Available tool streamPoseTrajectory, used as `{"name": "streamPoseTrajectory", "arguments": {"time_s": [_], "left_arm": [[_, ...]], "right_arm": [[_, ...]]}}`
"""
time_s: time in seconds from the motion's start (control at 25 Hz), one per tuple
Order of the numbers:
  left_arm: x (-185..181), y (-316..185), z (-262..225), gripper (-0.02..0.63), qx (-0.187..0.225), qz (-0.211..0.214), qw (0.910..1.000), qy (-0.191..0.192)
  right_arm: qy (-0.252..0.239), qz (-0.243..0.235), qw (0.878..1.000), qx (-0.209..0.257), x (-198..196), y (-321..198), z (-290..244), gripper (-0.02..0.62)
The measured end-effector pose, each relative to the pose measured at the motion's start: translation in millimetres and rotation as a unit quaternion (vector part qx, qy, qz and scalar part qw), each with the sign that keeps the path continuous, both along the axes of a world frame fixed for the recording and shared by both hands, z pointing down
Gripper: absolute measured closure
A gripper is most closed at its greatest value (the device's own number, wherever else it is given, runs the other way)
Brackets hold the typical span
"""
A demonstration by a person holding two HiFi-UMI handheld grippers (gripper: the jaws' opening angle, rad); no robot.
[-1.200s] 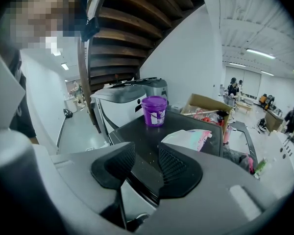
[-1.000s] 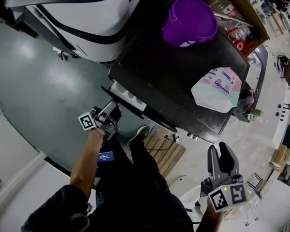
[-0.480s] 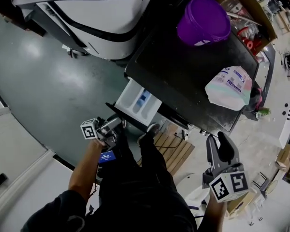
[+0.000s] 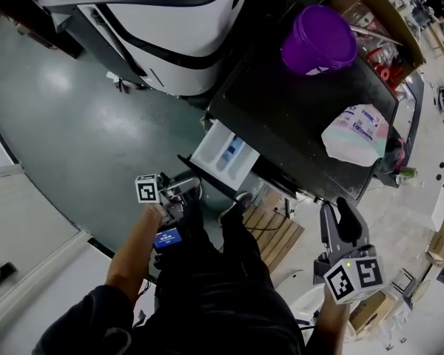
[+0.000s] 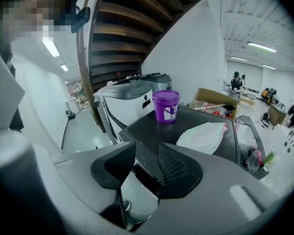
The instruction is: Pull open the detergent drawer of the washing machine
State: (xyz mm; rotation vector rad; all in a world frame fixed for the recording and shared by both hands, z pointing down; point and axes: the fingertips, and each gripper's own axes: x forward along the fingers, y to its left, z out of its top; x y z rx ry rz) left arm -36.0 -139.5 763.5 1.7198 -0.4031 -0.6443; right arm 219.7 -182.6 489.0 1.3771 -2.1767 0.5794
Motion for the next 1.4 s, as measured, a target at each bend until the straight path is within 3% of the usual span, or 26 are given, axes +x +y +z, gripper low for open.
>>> {"name": "streamPoseTrajectory", "arguments": {"time_s": [0.08, 0.2, 0.28, 0.48, 0.6, 0.72, 0.96, 1.4], "left_arm": [[-1.8, 5.1, 2.8, 0.241, -0.002, 0.027, 0.9985, -0.048], [-9.2, 18.7, 8.4, 0.247, 0.009, 0.081, 0.9853, -0.150], [-20.7, 21.9, 0.1, 0.247, 0.022, 0.095, 0.9797, -0.175], [-56.9, 11.0, -33.5, 0.247, 0.048, 0.072, 0.9728, -0.215], [-72.6, 1.5, -63.8, 0.247, 0.078, 0.063, 0.9620, -0.254], [-85.4, -6.9, -96.9, 0.247, 0.132, 0.068, 0.9393, -0.309], [-105.0, -25.5, -174.5, 0.247, 0.227, 0.070, 0.8721, -0.428], [-127.2, -49.1, -341.2, 0.247, 0.324, -0.053, 0.7943, -0.511]], "right_arm": [[-0.005, 0.000, 1.000, 0.005, -2.5, 2.4, -3.7, 0.454], [-0.011, -0.003, 1.000, 0.016, -10.0, 4.8, -13.8, 0.454], [-0.016, -0.004, 1.000, 0.025, -15.8, 5.5, -21.5, 0.454], [-0.030, -0.002, 0.999, 0.045, -28.5, 9.8, -39.0, 0.454], [-0.044, 0.006, 0.997, 0.063, -33.6, 11.1, -54.8, 0.454], [-0.053, 0.013, 0.995, 0.082, -37.0, 12.1, -69.7, 0.454], [-0.074, 0.027, 0.990, 0.117, -47.6, 18.0, -92.8, 0.454], [-0.090, 0.036, 0.975, 0.198, -59.7, 31.4, -147.5, 0.454]]}}
